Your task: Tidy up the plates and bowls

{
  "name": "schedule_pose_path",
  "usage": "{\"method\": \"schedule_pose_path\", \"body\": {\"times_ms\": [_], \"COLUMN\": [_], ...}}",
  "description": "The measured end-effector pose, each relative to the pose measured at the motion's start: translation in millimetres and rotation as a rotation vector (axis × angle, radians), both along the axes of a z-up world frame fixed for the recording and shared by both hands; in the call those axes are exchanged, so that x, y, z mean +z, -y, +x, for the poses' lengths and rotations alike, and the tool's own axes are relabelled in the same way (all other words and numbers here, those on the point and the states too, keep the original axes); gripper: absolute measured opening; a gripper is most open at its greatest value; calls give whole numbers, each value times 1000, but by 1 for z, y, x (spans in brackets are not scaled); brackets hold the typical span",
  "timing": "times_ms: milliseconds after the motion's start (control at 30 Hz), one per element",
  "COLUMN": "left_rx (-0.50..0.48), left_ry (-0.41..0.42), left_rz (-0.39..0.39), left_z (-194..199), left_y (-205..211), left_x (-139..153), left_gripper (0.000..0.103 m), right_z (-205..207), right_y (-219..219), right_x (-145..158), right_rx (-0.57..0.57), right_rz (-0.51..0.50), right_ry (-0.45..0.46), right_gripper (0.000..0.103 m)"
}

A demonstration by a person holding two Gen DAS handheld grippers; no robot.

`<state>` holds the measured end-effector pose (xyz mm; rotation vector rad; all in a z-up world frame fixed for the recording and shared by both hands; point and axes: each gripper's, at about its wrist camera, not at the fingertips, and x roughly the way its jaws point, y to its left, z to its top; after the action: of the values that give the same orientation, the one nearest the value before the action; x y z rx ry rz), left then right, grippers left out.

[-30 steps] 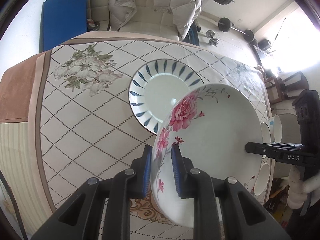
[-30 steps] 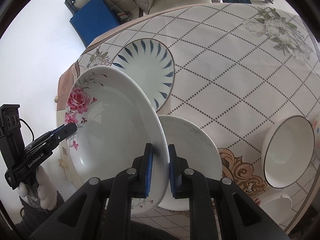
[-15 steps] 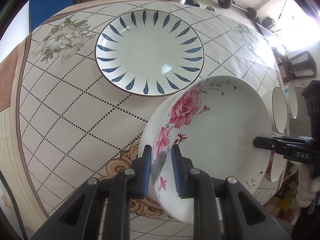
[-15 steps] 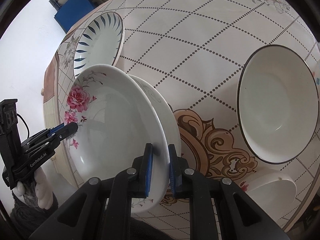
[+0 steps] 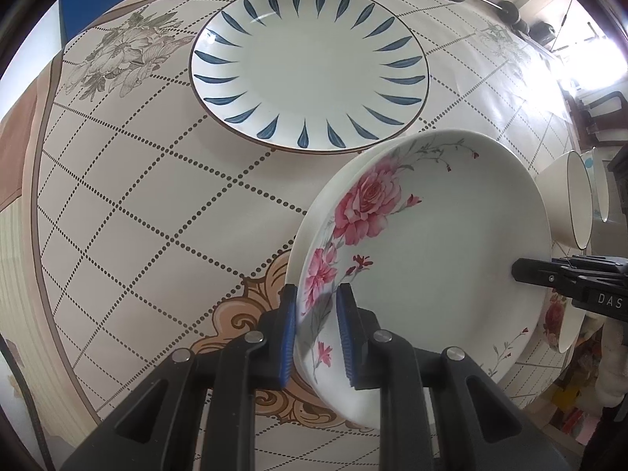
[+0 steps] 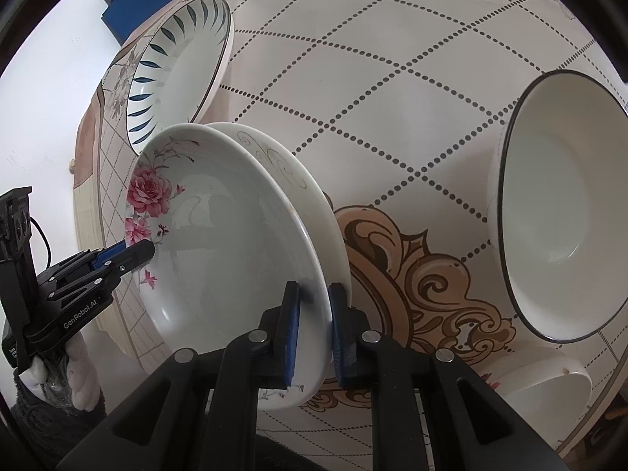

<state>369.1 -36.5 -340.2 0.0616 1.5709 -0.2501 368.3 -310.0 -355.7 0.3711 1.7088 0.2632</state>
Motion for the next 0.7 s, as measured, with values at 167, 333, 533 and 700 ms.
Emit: {"method": "schedule_pose_path", "body": {"times_ms": [167, 333, 533, 700], "left_rx": [-8, -1, -5, 16], "left_ry": [-9, -25, -36, -36], "left_rz": [82, 95, 105, 107], "left_z": [-2, 0, 7, 3], "left_y": [8, 16, 15, 8], "left_x": [-5, -4, -2, 6], "left_gripper": [17, 17, 17, 18], "right_z": [4, 9, 10, 11], "right_y": [-12, -22, -32, -38], "right_x": [-4, -3, 3, 19], "right_rx": [-7, -5, 33, 53], "right_rz": [-31, -69, -124, -191], "right_ry": [-30, -34, -42, -29], "right_gripper": [16, 20, 22, 38]}}
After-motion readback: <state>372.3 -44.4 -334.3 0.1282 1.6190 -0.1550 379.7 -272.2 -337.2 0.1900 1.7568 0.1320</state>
